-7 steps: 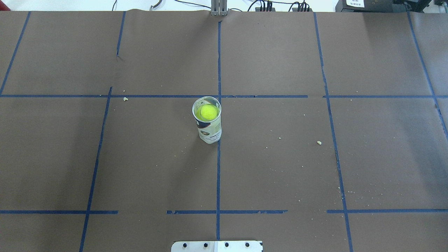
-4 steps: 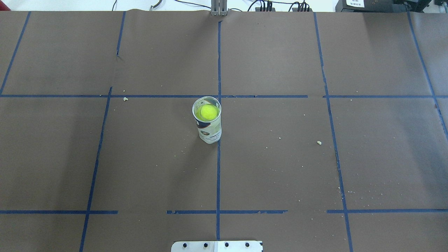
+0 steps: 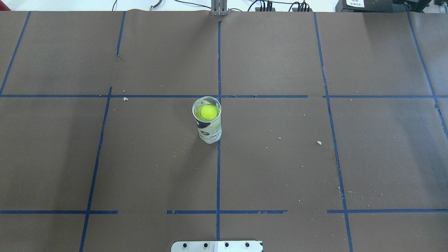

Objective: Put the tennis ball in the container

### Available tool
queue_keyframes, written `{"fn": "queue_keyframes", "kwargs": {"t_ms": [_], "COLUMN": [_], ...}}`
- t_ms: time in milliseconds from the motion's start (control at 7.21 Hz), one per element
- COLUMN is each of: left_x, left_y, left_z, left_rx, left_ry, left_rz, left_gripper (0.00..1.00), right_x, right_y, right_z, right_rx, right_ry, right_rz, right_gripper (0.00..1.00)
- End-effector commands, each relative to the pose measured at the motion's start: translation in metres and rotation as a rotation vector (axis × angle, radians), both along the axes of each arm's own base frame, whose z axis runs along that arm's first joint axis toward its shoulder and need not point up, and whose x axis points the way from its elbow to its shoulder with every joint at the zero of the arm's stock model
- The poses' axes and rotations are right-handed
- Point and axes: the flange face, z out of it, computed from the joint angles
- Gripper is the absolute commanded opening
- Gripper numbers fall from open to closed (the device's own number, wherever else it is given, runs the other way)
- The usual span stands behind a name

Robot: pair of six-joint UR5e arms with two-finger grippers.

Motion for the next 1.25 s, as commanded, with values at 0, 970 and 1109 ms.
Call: {"fn": "queue_keyframes", "kwargs": {"t_ms": [0,970,1109], "left_x": [-0.001,0.0,0.001], "left_y": [0.003,0.003,0.002], "left_z": [-0.009,-0.015,-0.017], "left_rx": [0.01,0.019,0.024], "left_ry": [0.006,0.013,0.031], "left_rz": [-0.006,-0.008,-0.01], "left_gripper": [1.0,1.0,1.0], "right_x": [0.0,0.0,0.0], "right_y": [0.0,0.0,0.0], "right_z": [0.0,0.0,0.0], "right_rx": [0.001,0.001,0.001], "right_ry": [0.0,0.0,0.0], "right_rz": [0.0,0.0,0.0], "right_gripper": [1.0,1.0,1.0]}}
